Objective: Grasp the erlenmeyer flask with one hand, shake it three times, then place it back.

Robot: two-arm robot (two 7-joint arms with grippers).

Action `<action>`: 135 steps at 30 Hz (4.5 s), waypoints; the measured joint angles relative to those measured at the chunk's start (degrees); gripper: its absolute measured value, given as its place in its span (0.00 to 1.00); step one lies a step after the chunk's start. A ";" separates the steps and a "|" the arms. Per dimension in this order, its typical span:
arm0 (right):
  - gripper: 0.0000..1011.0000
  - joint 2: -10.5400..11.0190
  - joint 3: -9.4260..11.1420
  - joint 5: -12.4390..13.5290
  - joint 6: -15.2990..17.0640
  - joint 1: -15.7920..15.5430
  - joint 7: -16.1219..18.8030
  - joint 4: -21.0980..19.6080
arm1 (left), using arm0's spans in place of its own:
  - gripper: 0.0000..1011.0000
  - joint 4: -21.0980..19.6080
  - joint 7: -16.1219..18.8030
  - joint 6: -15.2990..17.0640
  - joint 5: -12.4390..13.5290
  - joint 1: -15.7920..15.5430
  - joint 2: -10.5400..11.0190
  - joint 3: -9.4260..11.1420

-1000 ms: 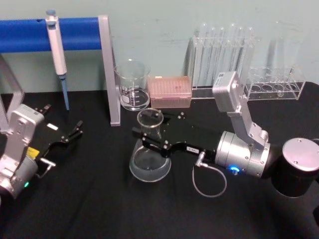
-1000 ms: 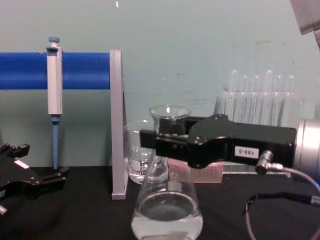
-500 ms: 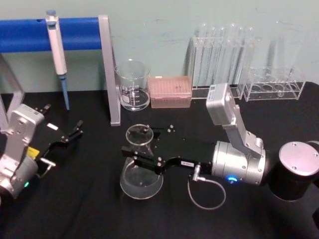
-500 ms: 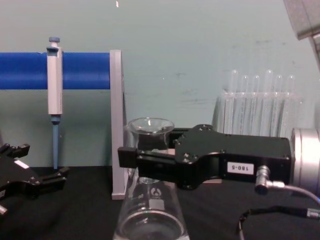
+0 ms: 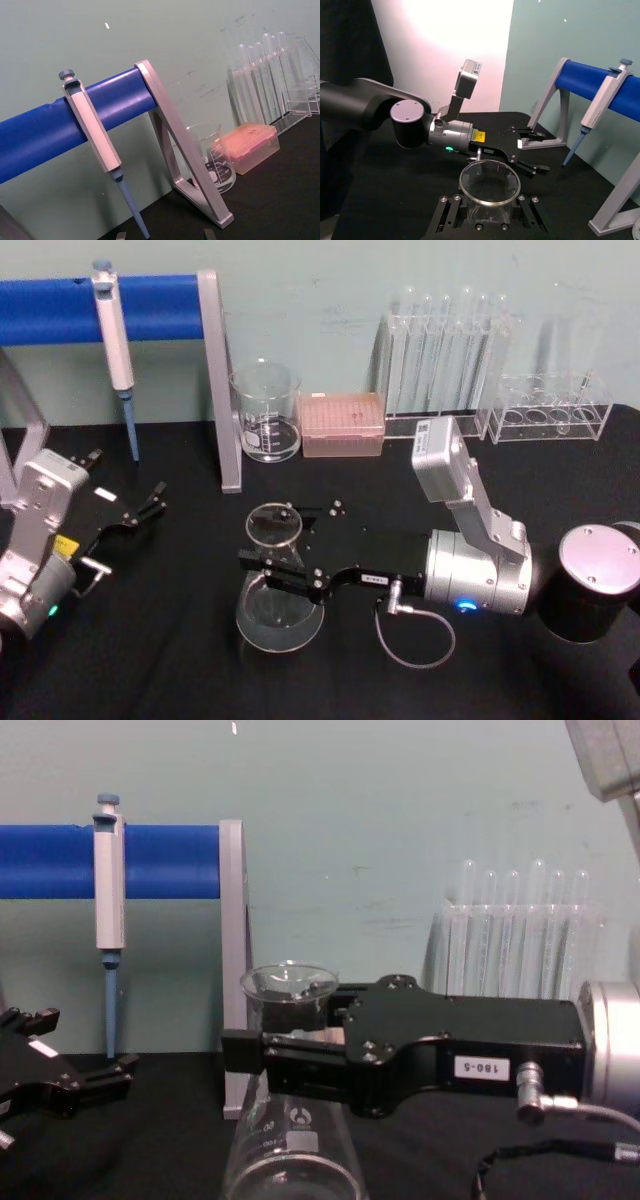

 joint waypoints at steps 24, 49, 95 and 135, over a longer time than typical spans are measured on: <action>0.44 -2.57 7.13 -1.73 1.46 -1.20 -13.87 2.97 | 0.99 0.00 0.00 0.00 0.00 0.00 0.00 0.00; 0.44 -3.76 17.00 -4.98 2.81 -3.67 -22.94 4.94 | 0.99 0.00 0.00 0.00 0.00 0.00 0.00 0.00; 0.44 -6.27 18.07 -7.17 4.01 -4.94 -18.43 3.51 | 0.99 0.00 0.00 0.00 0.00 0.00 0.00 0.00; 0.44 -4.65 12.50 -4.71 4.22 -4.56 -15.30 1.40 | 0.99 0.00 0.00 0.00 0.00 0.00 0.00 0.00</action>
